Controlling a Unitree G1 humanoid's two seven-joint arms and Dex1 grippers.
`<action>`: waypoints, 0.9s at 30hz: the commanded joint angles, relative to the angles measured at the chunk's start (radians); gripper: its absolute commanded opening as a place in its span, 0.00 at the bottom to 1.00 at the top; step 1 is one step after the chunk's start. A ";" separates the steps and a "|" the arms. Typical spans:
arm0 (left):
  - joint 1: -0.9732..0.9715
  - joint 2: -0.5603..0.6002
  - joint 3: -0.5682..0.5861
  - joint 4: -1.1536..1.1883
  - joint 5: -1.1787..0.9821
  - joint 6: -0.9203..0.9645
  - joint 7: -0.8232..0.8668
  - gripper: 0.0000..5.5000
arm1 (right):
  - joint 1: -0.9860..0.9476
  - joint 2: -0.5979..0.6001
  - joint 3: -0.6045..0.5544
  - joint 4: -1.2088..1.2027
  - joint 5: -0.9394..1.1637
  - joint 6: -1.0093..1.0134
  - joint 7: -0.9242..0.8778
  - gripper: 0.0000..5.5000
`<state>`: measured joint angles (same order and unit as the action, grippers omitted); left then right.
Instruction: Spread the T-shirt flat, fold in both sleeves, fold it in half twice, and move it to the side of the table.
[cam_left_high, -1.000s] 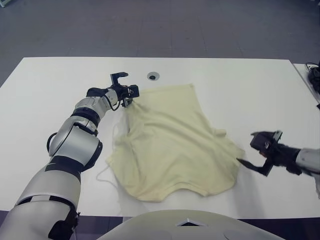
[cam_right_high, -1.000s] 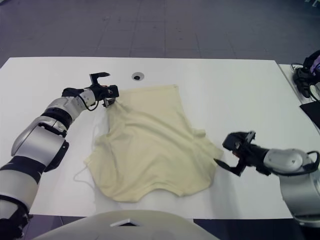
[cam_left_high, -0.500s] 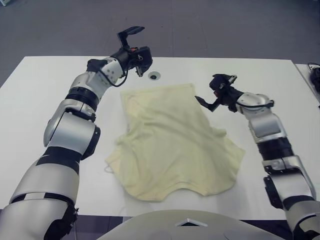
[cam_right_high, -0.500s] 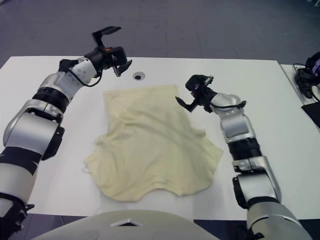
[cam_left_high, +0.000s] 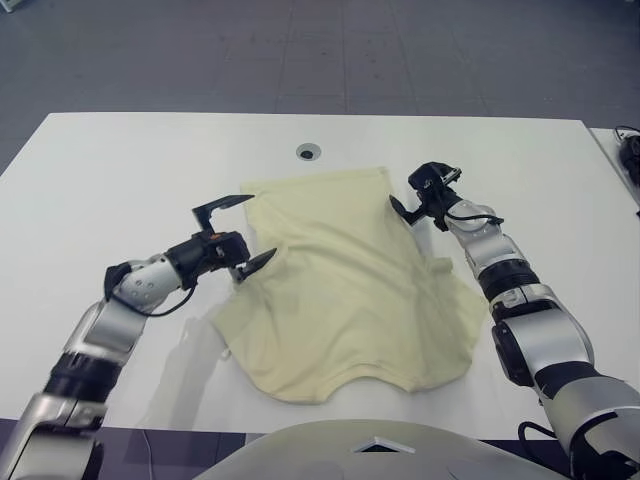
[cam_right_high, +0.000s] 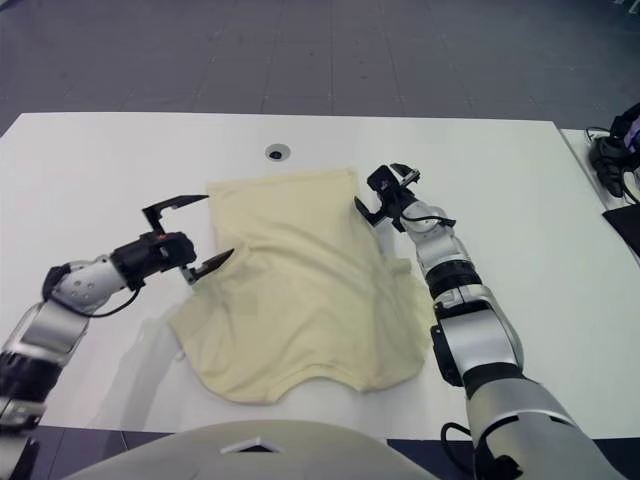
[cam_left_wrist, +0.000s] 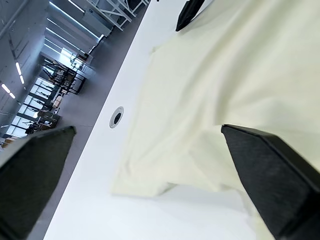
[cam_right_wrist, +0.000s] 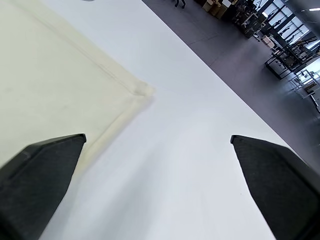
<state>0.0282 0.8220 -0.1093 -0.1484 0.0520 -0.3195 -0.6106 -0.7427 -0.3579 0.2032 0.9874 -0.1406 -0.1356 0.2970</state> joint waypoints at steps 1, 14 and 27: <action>0.238 0.124 0.164 -0.291 -0.061 0.140 -0.104 0.98 | -0.090 0.034 -0.019 0.110 -0.015 -0.093 -0.012 0.98; 0.342 0.128 0.137 -0.175 0.150 0.135 -0.122 0.98 | -0.115 0.042 0.026 0.247 -0.128 0.031 -0.062 0.98; -0.074 0.068 -0.018 0.188 0.232 0.013 -0.114 0.98 | -0.112 0.023 -0.099 0.264 -0.054 0.054 -0.151 0.98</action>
<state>0.0172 0.9089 -0.0913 -0.0168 0.2567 -0.2875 -0.7112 -0.8789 -0.3270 0.1267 1.2386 -0.2078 -0.0589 0.1431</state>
